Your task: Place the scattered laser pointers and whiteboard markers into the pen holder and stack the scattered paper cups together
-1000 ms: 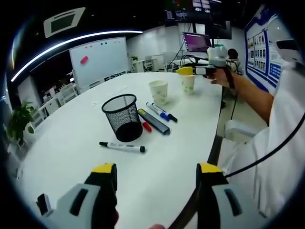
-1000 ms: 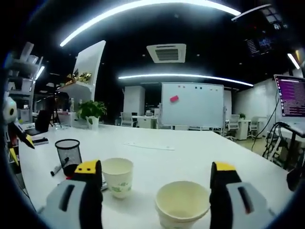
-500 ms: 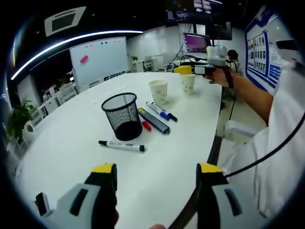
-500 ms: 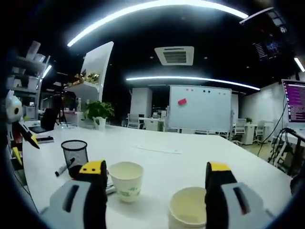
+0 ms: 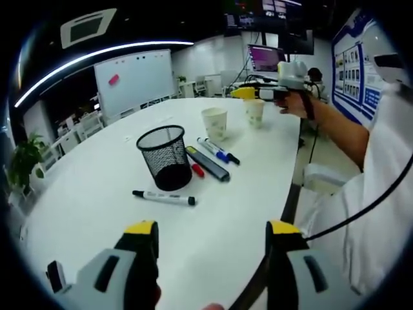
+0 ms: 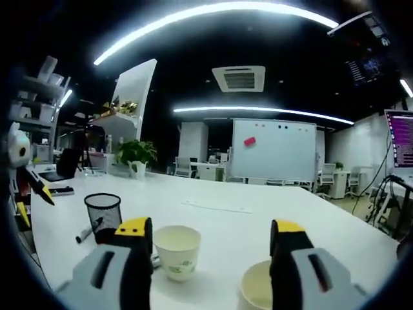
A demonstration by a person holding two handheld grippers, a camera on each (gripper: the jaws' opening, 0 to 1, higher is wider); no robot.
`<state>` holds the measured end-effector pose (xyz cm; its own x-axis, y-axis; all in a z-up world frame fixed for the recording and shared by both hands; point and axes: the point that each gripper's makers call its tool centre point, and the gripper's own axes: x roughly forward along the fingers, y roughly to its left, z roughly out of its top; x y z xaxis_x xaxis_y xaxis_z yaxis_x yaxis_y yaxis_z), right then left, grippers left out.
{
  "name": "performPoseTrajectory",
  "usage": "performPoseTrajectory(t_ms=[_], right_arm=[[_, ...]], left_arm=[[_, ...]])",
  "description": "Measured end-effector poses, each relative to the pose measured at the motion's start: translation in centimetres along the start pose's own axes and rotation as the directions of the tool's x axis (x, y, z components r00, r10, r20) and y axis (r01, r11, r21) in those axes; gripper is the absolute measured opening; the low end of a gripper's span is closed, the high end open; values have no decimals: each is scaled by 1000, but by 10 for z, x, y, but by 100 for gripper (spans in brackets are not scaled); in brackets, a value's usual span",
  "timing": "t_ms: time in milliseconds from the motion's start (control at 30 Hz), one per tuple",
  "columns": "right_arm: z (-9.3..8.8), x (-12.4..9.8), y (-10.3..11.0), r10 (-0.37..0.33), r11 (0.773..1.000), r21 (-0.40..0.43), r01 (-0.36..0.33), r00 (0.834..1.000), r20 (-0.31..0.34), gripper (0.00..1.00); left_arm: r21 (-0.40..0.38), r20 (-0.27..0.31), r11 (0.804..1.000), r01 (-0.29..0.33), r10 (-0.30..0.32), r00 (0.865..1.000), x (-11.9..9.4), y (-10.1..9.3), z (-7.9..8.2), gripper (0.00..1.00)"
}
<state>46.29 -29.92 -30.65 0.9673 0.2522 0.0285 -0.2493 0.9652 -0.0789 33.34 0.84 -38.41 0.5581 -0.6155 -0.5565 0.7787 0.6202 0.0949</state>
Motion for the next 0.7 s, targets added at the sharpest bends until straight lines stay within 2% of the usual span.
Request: performPoseTrajectory(t_ms=[700], right_arm=[[-3,7,11,13,1000,26,-12,1000,-17,75]], left_arm=[[-7,-11,1000,-6,6,1000,1,3,-5,68]])
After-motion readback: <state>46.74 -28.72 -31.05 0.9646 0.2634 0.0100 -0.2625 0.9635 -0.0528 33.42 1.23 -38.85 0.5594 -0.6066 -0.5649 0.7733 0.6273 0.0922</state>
